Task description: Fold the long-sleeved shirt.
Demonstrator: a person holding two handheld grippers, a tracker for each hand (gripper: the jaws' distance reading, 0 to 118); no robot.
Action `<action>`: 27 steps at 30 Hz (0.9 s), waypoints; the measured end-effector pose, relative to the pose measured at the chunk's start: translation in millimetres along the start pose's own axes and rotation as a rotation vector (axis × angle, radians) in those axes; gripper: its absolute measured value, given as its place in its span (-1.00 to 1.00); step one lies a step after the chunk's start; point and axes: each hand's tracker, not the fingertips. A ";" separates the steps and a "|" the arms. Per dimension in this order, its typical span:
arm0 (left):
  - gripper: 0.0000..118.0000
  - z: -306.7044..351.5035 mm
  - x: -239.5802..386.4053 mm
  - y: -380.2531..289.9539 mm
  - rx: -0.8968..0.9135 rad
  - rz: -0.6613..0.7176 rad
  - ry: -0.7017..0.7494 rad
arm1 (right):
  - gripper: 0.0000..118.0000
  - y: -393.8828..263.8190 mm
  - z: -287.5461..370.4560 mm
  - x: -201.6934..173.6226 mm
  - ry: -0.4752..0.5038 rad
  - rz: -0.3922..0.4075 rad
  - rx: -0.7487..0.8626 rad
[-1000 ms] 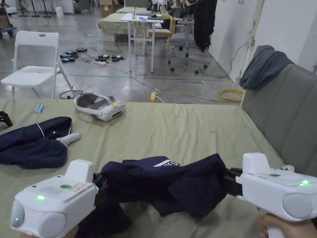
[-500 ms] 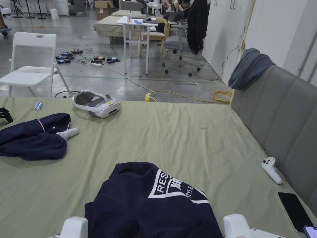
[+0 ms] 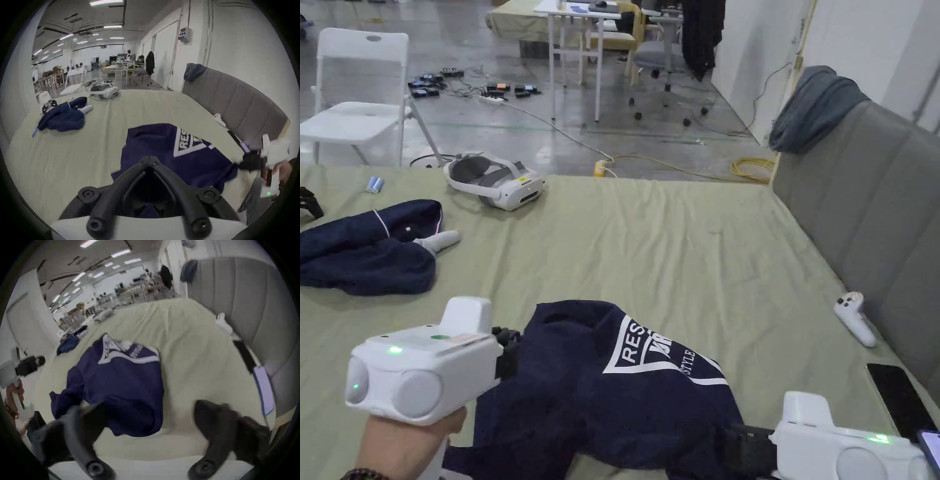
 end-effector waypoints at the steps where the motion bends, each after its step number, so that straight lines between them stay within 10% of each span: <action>1: -0.58 -14.0 -1.9 10.8 0.000 -0.012 0.021 | 0.65 -2.3 -11.9 0.6 0.029 -0.030 -0.019; 4: 0.72 -63.5 -16.7 38.3 -0.061 0.002 0.028 | -0.64 -9.6 -51.1 -3.8 0.011 -0.067 -0.045; 11: 0.79 -218.6 -57.6 68.2 -0.212 -0.025 0.055 | -0.83 -15.7 -59.0 -15.9 -0.045 -0.056 -0.013; 16: 0.41 -294.1 -45.1 43.1 -0.375 -0.187 0.066 | -0.84 -18.0 -66.6 -8.2 -0.040 -0.093 -0.023; 19: -0.81 -277.4 -30.6 35.8 -0.228 -0.142 -0.002 | -0.84 -13.8 -68.0 -11.6 -0.045 -0.065 -0.038; 27: -0.80 -143.1 -48.3 82.0 -0.064 0.019 -0.083 | -0.89 56.7 -4.4 -14.7 0.003 0.048 0.082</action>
